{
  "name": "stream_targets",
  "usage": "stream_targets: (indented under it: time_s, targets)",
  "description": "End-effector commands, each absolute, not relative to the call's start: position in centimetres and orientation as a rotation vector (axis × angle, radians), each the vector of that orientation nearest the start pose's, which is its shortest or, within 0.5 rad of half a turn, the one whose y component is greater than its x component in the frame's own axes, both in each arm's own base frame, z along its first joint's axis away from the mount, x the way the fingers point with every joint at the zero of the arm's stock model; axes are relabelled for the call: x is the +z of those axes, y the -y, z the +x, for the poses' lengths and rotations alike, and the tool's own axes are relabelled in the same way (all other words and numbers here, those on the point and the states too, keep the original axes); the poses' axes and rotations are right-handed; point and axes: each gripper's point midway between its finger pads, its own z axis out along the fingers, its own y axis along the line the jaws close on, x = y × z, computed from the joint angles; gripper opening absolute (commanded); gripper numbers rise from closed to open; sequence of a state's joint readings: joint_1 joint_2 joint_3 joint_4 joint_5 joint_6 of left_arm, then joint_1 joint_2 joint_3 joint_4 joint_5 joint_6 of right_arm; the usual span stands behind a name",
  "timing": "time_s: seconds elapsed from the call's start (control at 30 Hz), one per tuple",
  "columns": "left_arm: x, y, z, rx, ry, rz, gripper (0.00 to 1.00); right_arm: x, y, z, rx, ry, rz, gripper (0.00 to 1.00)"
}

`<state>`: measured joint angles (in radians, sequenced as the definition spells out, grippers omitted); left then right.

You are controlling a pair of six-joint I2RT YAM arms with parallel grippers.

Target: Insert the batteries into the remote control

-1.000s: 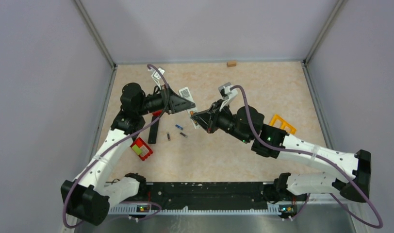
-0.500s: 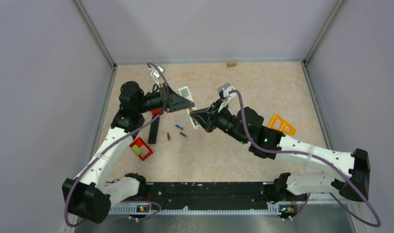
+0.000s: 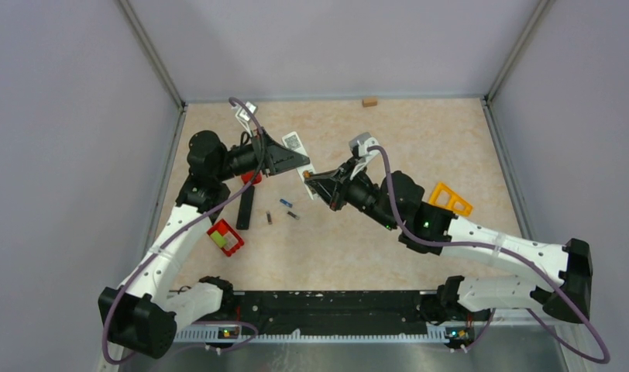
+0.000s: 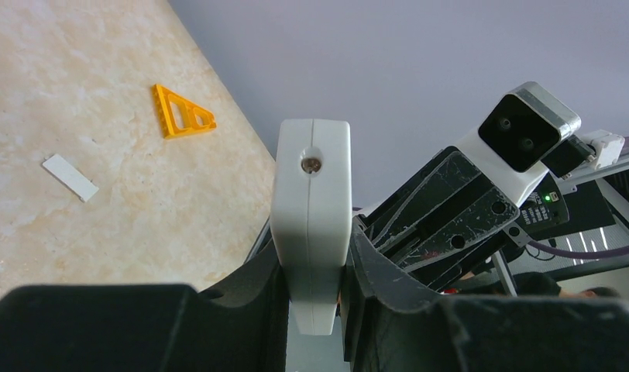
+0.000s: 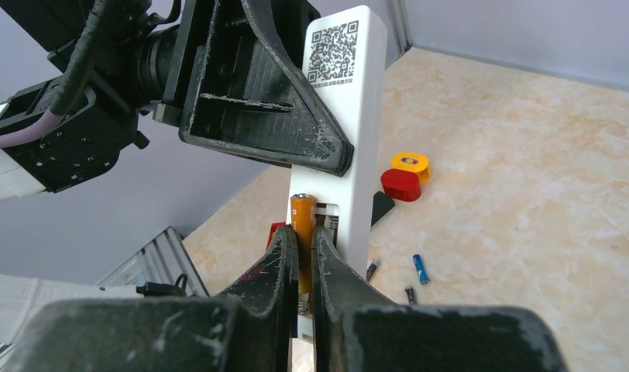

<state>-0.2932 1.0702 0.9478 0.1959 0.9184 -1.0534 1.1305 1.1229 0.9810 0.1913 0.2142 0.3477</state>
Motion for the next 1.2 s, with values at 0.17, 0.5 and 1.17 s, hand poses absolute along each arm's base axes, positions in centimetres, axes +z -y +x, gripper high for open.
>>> stream_targets:
  time_s: [0.17,0.5,1.17]
  targets:
    - [40.5,23.8,22.6,-1.698,-1.652,0.272,0.0,34.3,-35.6,18.9,0.989,-1.553,-0.493,0.07]
    - [40.0,23.8,22.9,-1.697,-1.672,0.26,0.0,34.9,-35.2,19.3,0.965,-1.56,-0.467,0.24]
    - [39.6,24.1,22.6,-1.784,-1.727,0.225,0.0,36.0,-35.7,20.7,0.938,-1.541,-0.395,0.04]
